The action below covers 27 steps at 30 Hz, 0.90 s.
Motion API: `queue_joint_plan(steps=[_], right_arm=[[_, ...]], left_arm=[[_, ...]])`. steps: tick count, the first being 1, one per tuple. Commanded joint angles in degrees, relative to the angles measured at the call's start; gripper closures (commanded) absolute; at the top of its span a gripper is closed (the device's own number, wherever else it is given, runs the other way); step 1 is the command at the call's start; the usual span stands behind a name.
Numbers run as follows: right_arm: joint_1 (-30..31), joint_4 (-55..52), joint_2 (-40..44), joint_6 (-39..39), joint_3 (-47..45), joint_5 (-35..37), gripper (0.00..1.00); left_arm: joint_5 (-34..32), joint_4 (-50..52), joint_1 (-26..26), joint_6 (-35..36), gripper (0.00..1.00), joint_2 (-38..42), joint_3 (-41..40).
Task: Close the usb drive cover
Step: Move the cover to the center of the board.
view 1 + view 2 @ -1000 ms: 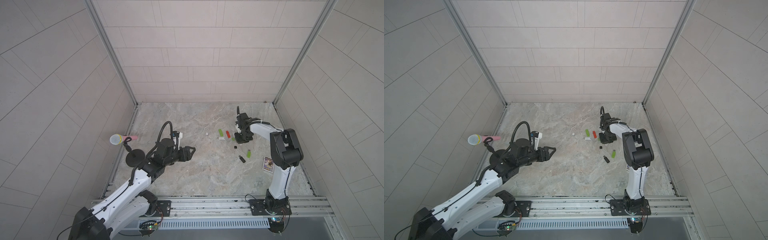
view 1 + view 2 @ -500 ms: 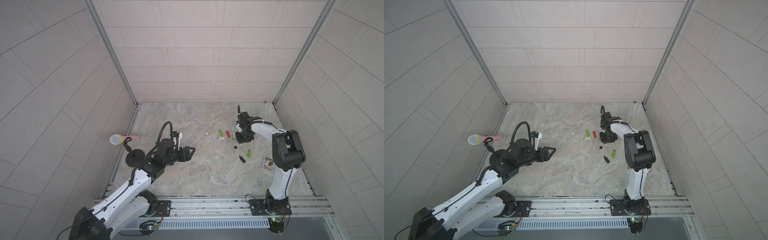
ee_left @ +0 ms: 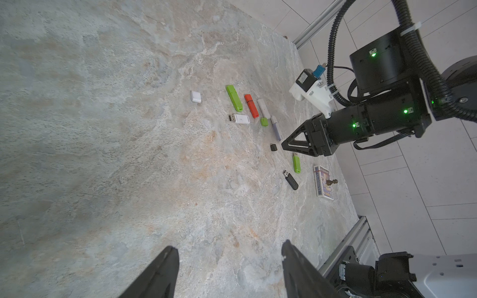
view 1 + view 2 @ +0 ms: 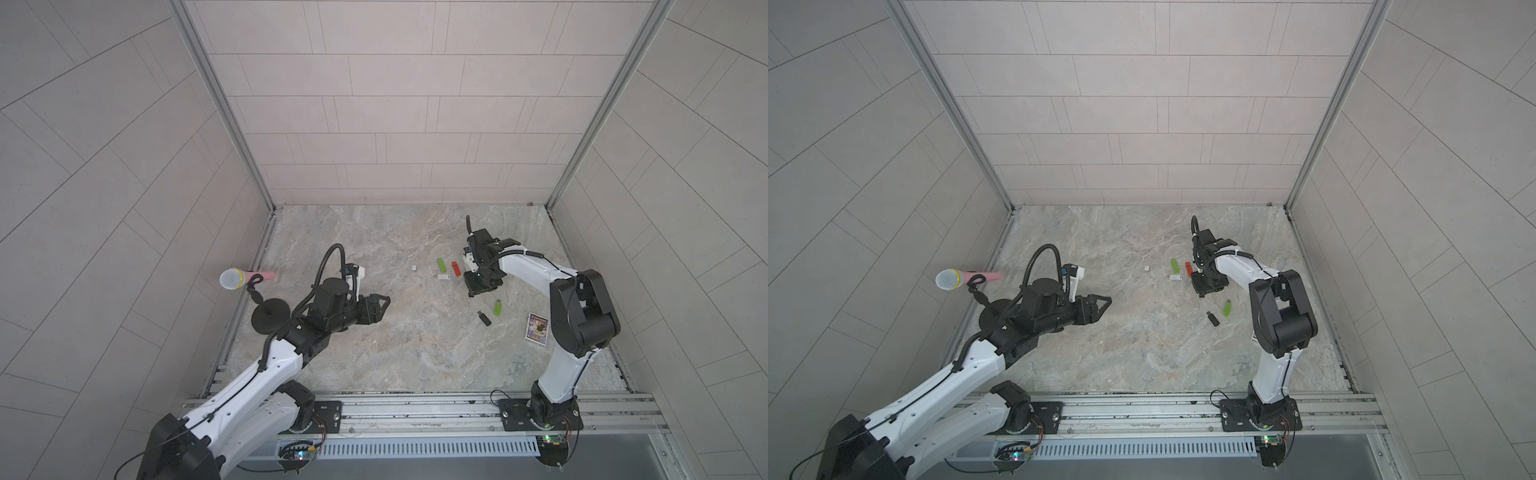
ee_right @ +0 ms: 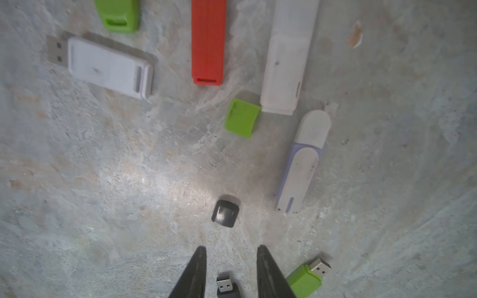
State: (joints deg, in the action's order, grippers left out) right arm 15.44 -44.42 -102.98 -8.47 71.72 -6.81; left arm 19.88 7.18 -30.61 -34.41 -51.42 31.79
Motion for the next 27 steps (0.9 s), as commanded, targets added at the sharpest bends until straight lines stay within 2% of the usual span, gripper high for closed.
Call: queue_joint_plan(steps=[1, 20, 27], right_arm=[[0.4, -0.6, -1.4, -1.6, 0.0, 1.0, 0.63], [0.6, -0.4, -7.3, -3.2, 2.8, 0.4, 0.61], [0.7, -0.5, -8.9, -4.2, 3.4, 0.9, 0.66]], left_arm=[[0.0, -0.5, 0.4, 1.1, 0.3, 0.6, -0.2], [0.0, -0.5, 0.3, 0.7, 0.3, 0.4, -0.3], [0.4, -0.5, 0.5, 0.8, 0.3, 0.1, -0.2]])
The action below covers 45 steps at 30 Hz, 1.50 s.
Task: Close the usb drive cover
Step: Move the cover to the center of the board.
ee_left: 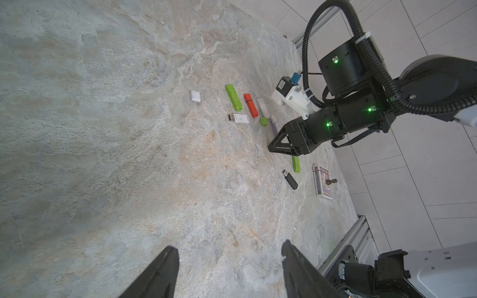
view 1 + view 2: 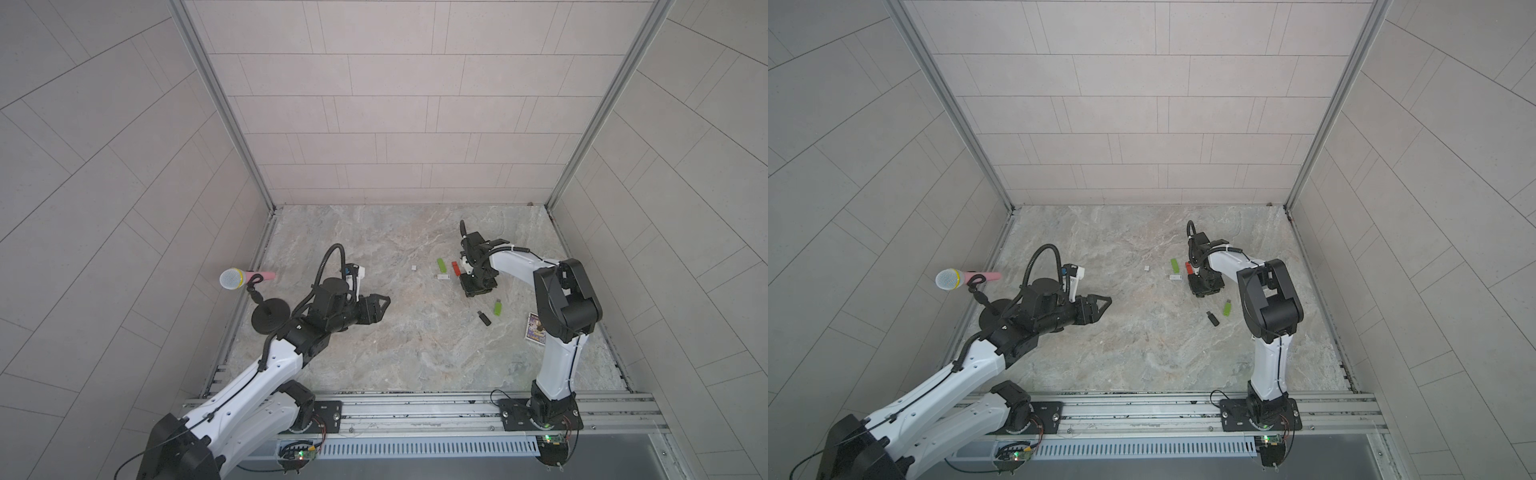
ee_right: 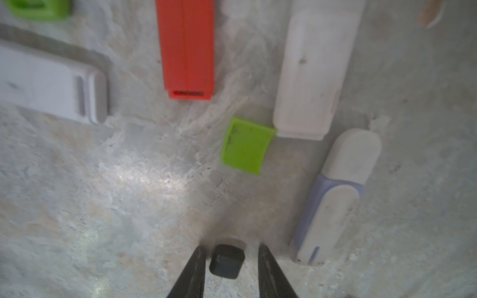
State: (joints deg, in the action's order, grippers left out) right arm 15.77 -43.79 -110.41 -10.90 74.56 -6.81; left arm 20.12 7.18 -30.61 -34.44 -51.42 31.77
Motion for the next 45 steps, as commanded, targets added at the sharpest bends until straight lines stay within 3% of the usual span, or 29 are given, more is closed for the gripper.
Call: queue_joint_plan(steps=[1, 9, 15, 21, 28, 34, 45], right_arm=[[0.3, -1.2, -1.6, -1.8, 0.4, 1.2, 0.68], [0.6, -1.8, -1.2, -1.4, -1.4, 1.2, 0.76], [4.1, -2.3, 0.5, 1.9, -2.6, -1.0, 0.81], [14.5, -0.7, 3.2, 7.7, -5.2, -1.5, 0.8], [26.2, 1.0, 2.2, 11.6, -5.5, -0.3, 0.8], [27.0, 0.6, 2.3, 11.6, -6.5, 1.6, 0.76], [27.2, -1.5, 2.6, 10.9, -7.3, 1.4, 0.72]], left_arm=[[0.2, -0.6, 0.4, 0.9, 0.3, 0.1, -0.1], [0.2, -0.9, 0.4, 0.7, 0.3, -0.1, -0.1], [-0.2, -0.9, 0.5, 0.7, 0.3, -0.4, -0.1], [-4.2, 2.2, 0.5, -0.3, 0.3, 1.4, -0.5], [-12.4, 5.1, 0.7, -2.1, 0.3, 10.4, -2.6], [-14.5, 6.5, 0.8, -2.4, 0.3, 14.2, -3.6], [-12.9, 5.3, 0.8, -2.8, 0.3, 12.7, -3.5]])
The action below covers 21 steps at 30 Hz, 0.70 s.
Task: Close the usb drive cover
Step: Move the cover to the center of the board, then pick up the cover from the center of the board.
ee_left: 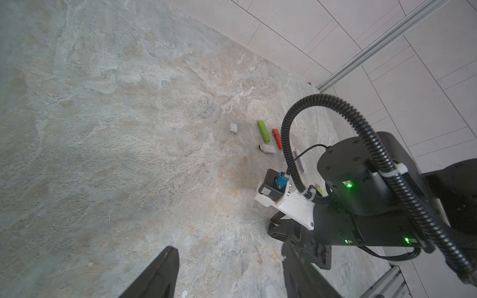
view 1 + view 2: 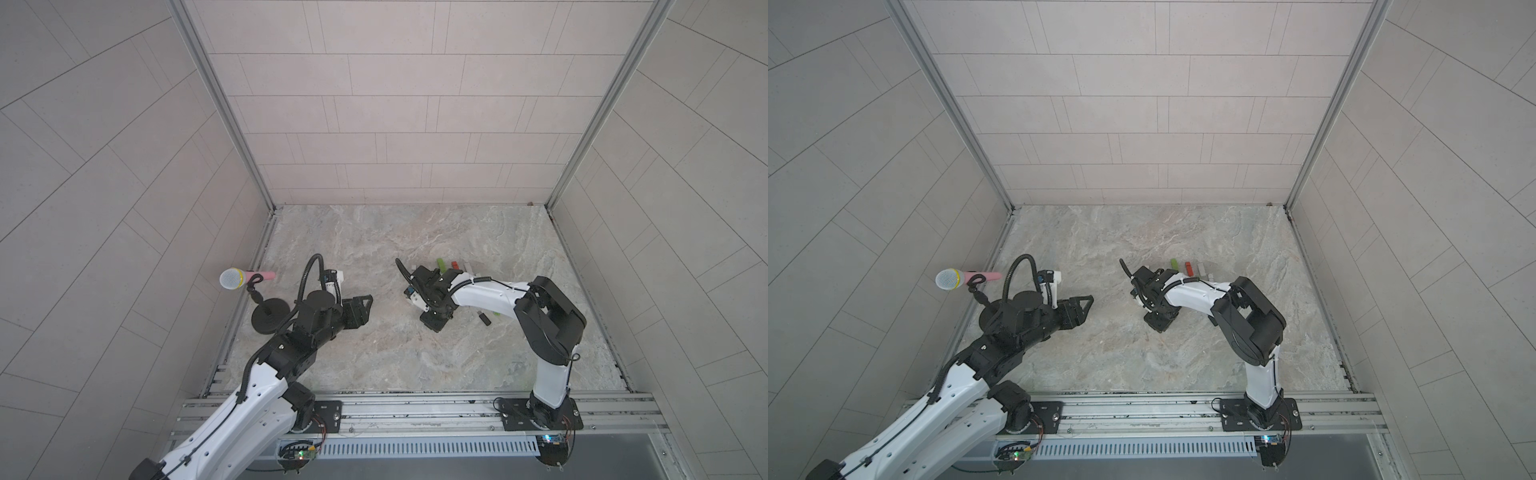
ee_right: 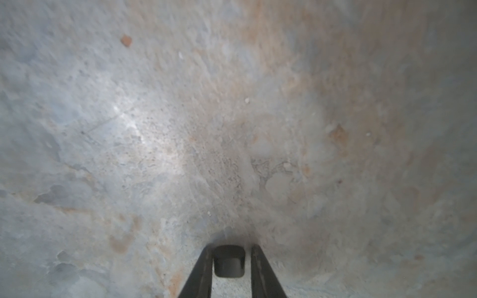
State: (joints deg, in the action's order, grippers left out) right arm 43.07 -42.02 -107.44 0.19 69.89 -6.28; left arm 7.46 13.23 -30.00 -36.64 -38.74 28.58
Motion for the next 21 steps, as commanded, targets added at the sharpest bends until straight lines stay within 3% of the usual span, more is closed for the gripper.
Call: queue_joint_plan(steps=[1, 21], right_arm=[[-0.1, -3.1, -0.3, -0.4, -2.6, 0.8, 0.72], [-0.2, -3.2, -2.9, -1.4, -0.1, 1.0, 0.8]], left_arm=[[-0.2, -0.8, 0.3, -0.6, 0.3, -0.1, -0.3], [1.4, -1.5, 0.3, -0.7, 0.3, -1.1, -0.4]])
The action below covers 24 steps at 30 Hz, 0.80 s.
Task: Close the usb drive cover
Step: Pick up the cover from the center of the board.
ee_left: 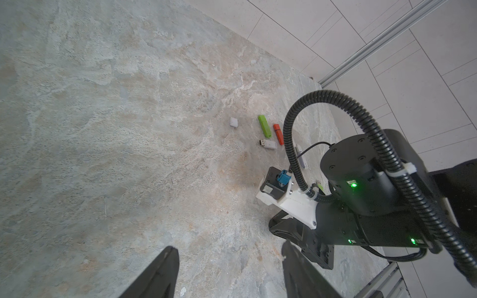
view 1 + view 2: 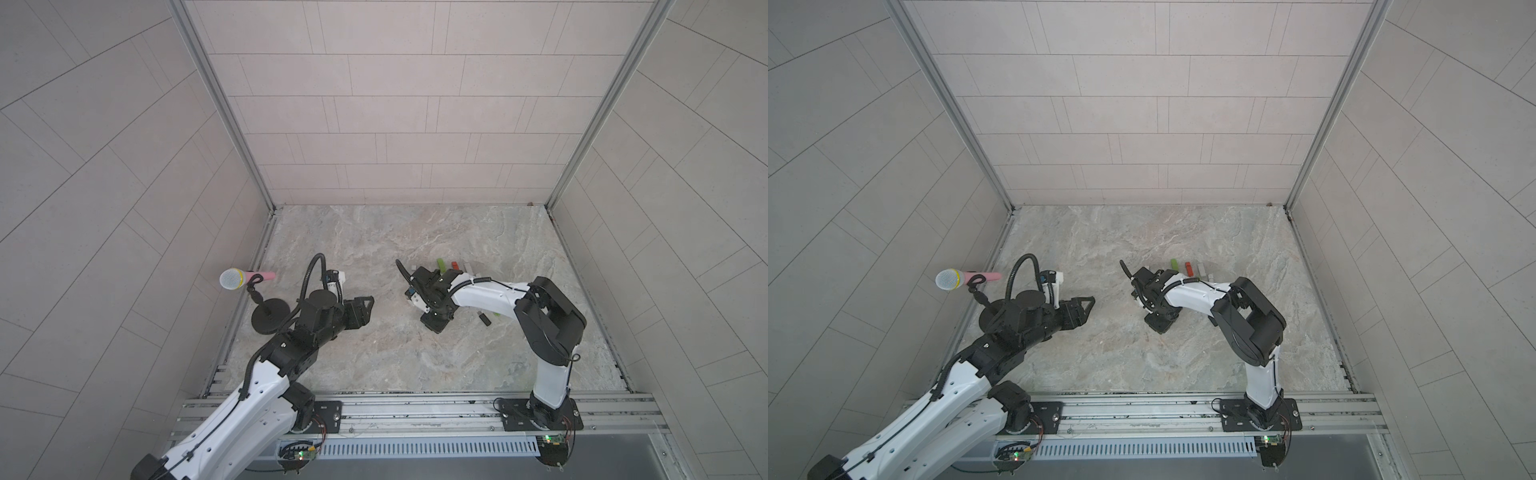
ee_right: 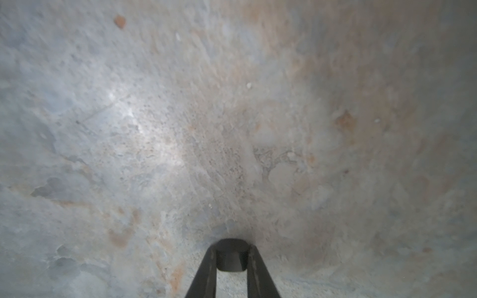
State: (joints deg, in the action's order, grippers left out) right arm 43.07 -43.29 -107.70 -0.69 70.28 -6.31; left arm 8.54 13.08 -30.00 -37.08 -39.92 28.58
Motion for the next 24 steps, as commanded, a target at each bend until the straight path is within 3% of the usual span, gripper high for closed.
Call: queue_joint_plan(steps=[1, 9, 15, 20, 24], right_arm=[[-0.2, -1.5, -2.4, -0.5, -0.7, 1.0, 0.81], [-0.1, 6.0, 7.2, 4.8, -5.6, -2.0, 0.82], [-0.1, 13.1, 16.9, 14.2, -11.9, -5.8, 0.82], [-0.1, 19.2, 24.1, 20.5, -16.9, -10.9, 0.83], [0.0, 24.3, 28.8, 23.3, -20.3, -15.0, 0.82]], left_arm=[[0.4, -1.3, 0.3, -0.2, 0.3, 0.1, -0.5], [1.2, -1.5, 0.3, 0.2, 0.3, -0.9, -1.0], [4.6, -4.7, 0.3, -0.7, 0.3, -3.3, -2.0], [12.7, -10.5, 0.3, -0.9, 0.3, -9.1, -1.9], [23.2, -17.0, 0.2, -2.1, 0.3, -15.8, -1.0]])
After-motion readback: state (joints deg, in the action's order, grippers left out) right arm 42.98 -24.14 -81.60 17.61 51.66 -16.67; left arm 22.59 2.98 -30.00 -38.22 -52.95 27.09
